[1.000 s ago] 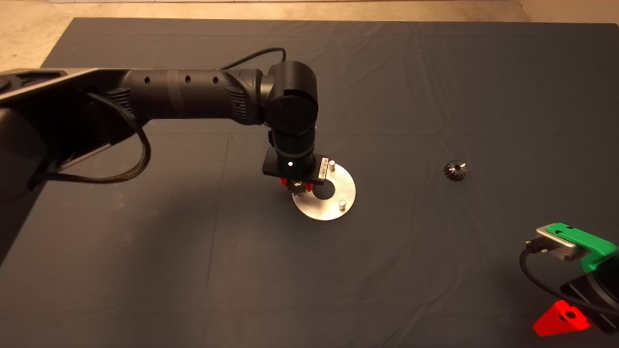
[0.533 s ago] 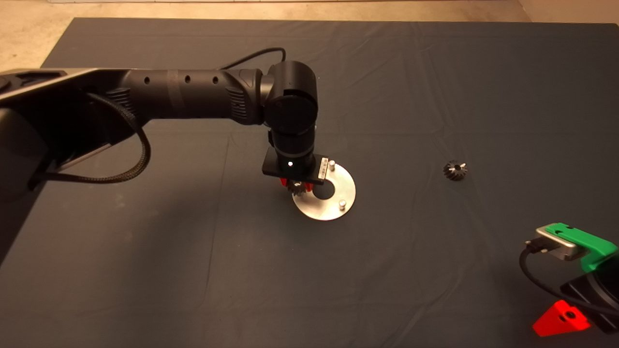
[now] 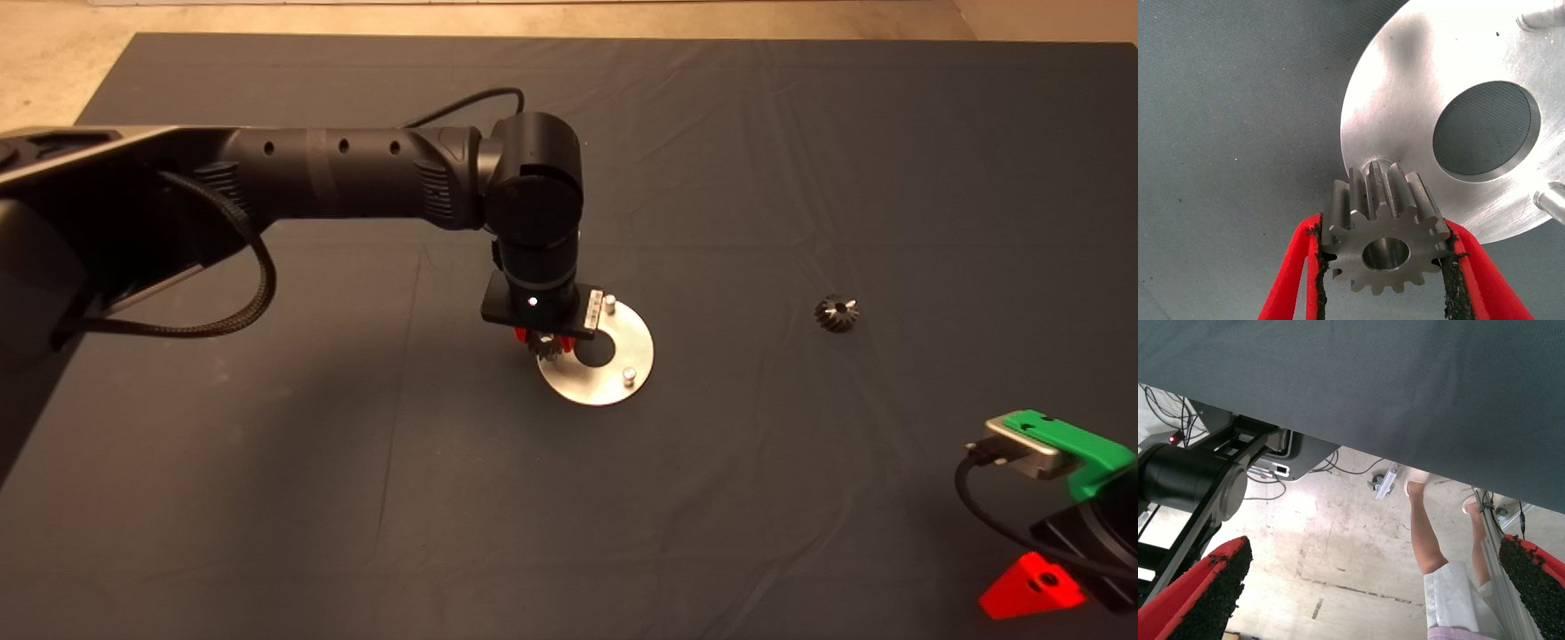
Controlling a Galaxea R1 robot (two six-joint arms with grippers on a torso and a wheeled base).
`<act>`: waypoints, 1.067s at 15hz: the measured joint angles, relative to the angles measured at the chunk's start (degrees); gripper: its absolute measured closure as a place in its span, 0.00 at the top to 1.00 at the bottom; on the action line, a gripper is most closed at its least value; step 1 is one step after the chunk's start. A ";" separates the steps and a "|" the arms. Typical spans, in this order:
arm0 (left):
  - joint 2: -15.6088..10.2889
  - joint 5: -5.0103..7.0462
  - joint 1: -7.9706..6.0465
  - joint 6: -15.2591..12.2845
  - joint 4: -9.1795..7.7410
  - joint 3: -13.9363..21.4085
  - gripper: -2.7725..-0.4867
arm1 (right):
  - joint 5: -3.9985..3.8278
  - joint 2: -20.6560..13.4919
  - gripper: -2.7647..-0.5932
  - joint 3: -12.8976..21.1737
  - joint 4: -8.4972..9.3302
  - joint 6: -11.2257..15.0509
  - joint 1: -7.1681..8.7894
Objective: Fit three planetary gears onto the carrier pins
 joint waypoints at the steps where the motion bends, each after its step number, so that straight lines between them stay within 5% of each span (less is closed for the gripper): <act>1: 0.00 0.00 0.00 -0.02 0.00 0.04 0.15 | 0.00 0.00 0.99 0.00 0.01 0.00 0.00; 16: -0.06 0.05 0.61 -0.02 0.29 0.39 0.15 | 0.00 -0.02 0.99 0.00 0.11 0.00 0.00</act>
